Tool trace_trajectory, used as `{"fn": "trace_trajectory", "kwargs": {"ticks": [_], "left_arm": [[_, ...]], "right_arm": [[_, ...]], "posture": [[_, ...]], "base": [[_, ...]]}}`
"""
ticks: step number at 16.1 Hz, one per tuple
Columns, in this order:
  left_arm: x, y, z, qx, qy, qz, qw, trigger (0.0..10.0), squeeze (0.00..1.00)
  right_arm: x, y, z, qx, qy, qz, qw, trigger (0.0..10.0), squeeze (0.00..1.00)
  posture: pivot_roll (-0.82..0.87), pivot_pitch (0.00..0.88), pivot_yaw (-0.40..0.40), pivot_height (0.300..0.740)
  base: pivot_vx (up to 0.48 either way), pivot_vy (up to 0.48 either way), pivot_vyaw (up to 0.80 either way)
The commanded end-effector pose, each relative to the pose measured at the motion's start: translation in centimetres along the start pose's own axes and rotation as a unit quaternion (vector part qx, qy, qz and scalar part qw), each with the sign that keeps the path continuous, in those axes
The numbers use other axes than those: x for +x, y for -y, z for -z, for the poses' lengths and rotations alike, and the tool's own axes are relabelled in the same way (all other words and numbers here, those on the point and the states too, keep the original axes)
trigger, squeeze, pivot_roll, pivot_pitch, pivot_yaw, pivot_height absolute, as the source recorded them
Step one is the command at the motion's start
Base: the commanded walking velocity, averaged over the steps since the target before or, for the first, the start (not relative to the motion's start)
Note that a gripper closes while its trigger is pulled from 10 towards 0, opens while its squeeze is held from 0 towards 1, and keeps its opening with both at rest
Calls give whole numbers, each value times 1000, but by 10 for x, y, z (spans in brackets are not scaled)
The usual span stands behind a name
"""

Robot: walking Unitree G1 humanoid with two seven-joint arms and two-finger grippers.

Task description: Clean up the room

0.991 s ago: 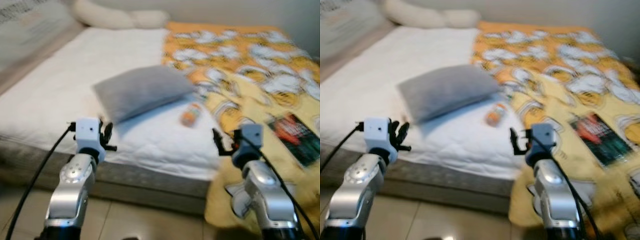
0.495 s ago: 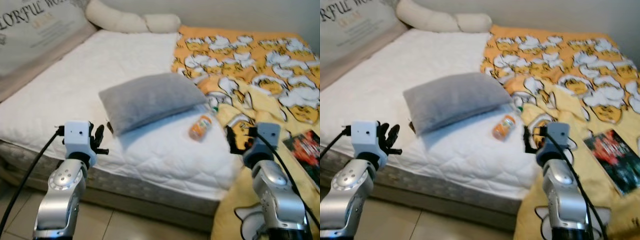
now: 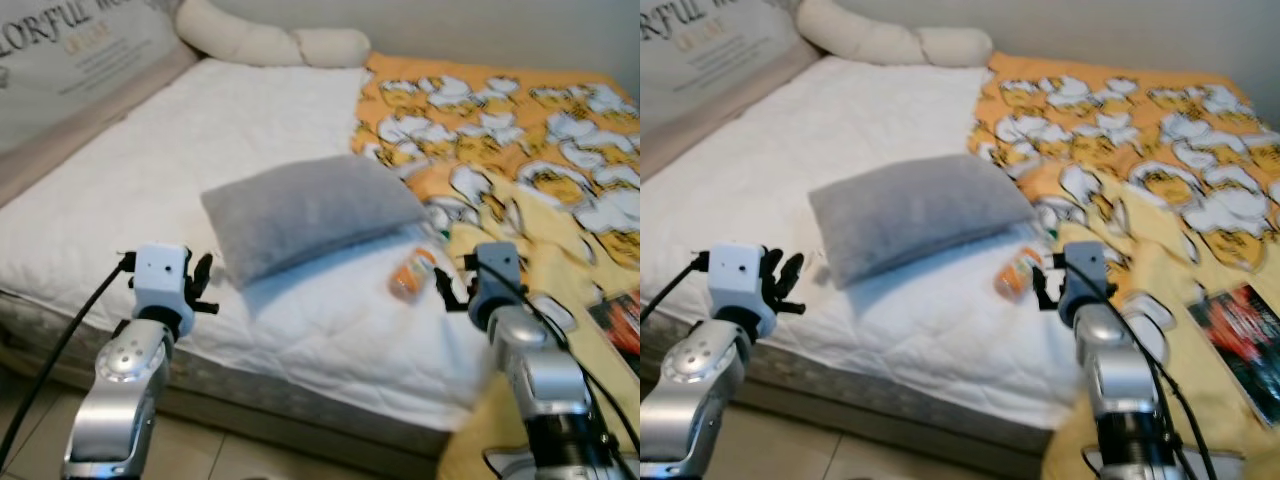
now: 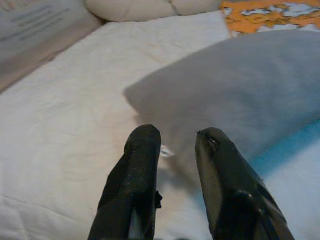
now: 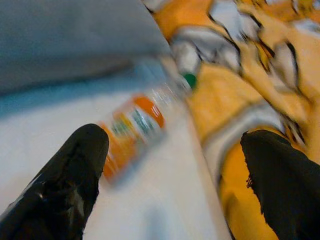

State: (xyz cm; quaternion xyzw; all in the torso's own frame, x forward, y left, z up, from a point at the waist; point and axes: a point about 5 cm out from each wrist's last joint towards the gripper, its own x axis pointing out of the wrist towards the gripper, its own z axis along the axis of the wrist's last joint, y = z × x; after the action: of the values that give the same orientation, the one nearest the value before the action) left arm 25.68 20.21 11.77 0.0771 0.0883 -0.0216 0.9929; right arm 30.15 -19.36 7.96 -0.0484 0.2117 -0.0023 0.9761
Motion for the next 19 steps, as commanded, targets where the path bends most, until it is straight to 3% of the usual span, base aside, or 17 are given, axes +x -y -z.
{"fn": "trace_trajectory", "kwargs": {"ticks": [1, 6, 7, 8, 14, 16, 19], "left_arm": [[1, -6, -3, 13, 1, -4, 1000, 10000, 0], [3, -7, -7, 25, 1, 17, 1000, 10000, 0], [3, -7, -7, 30, 1, 24, 999, 10000, 0], [3, -8, -8, 40, 0, 32, 999, 10000, 0], [2, -11, -19, 86, -12, 139, 987, 10000, 0], [2, -15, -27, 125, -29, 201, 971, 10000, 0], [-4, -17, -36, 174, -52, 270, 946, 10000, 0]], "right_arm": [[5, -11, -3, 0, -1, -20, 1000, 10000, 0], [16, -15, -4, 11, -11, -31, 999, 10000, 0], [17, -17, -4, 23, -13, -34, 999, 10000, 463], [19, -18, -4, 36, -15, -36, 999, 10000, 1000], [39, -19, -4, 65, -48, -21, 997, 10000, 1000], [51, -24, -11, 40, -63, -13, 997, 10000, 1000], [57, -31, -14, 37, -84, -3, 996, 10000, 1000]], "posture": [[44, 0, 16, 740], [51, 0, 21, 740], [54, 0, 22, 740], [59, 0, 22, 740], [75, 0, 46, 740], [93, 0, 58, 740], [138, 0, 72, 740]], "base": [[322, 0, 0], [323, 0, 0], [307, 0, 0], [0, 0, 0], [0, 0, 0], [0, 0, 0], [0, 0, 0]]}}
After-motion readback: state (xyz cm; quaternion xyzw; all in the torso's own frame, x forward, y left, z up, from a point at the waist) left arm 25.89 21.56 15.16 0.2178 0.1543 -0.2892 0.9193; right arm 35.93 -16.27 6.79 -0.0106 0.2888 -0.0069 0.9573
